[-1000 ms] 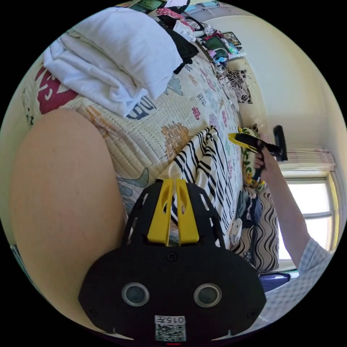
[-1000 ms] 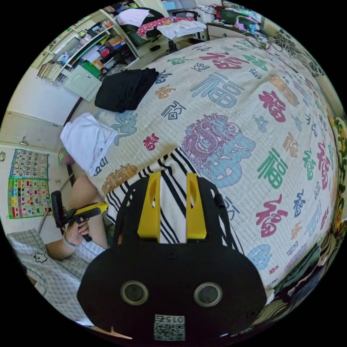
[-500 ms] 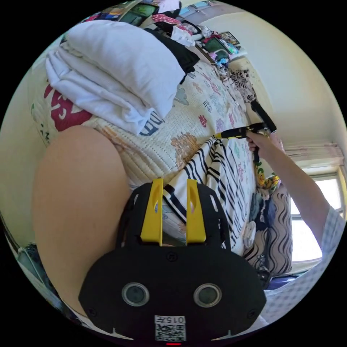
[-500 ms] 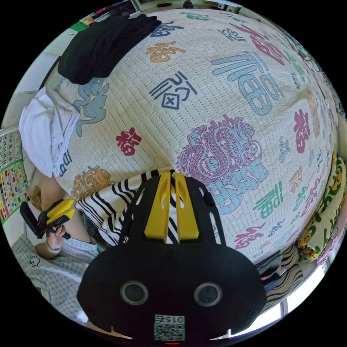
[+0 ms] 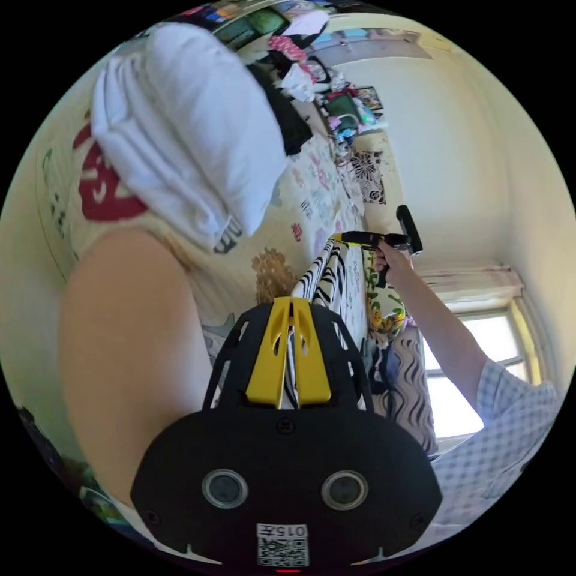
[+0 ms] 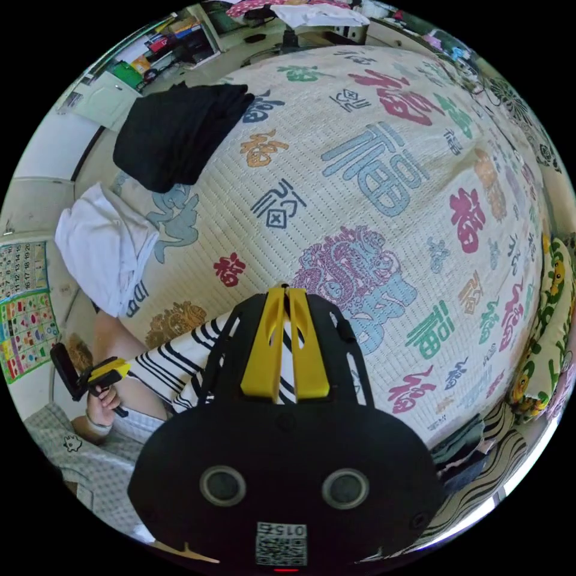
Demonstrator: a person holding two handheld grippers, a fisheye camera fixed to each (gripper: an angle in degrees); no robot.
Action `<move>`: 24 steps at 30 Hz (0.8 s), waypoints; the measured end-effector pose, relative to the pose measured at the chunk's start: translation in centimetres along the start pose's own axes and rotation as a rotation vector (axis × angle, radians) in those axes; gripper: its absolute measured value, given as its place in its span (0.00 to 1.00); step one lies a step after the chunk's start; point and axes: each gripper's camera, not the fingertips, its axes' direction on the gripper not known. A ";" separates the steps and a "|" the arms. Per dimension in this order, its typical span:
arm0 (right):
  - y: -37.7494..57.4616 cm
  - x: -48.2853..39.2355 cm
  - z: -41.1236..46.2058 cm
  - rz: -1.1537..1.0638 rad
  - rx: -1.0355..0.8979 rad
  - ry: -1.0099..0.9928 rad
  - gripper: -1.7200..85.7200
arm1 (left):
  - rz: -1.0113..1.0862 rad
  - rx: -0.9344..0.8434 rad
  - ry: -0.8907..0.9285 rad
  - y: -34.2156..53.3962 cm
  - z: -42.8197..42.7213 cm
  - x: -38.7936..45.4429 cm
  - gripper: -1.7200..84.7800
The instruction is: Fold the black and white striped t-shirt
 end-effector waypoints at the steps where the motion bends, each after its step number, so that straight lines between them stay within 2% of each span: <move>1: 0.4 0.5 -1.0 0.002 0.047 -0.050 0.01 | 0.074 0.032 -0.024 -0.8 -1.3 1.7 0.02; 4: 1.7 1.2 -3.5 -0.010 0.190 -0.164 0.01 | 0.220 0.083 -0.043 -2.0 -3.9 5.9 0.02; 9: 7.2 2.9 -4.3 -0.086 0.276 -0.156 0.01 | 0.524 0.010 0.002 1.4 -3.2 15.5 0.02; 14: 18.7 10.8 -2.7 -0.021 0.377 -0.305 0.01 | 0.833 -0.200 0.086 10.2 5.4 27.7 0.01; 19: 33.1 20.9 3.9 0.142 0.441 -0.386 0.01 | 1.035 -0.420 0.179 18.4 16.9 36.0 0.01; 24: 40.5 28.1 12.6 0.267 0.458 -0.495 0.02 | 1.229 -0.595 0.106 25.9 27.9 41.8 0.01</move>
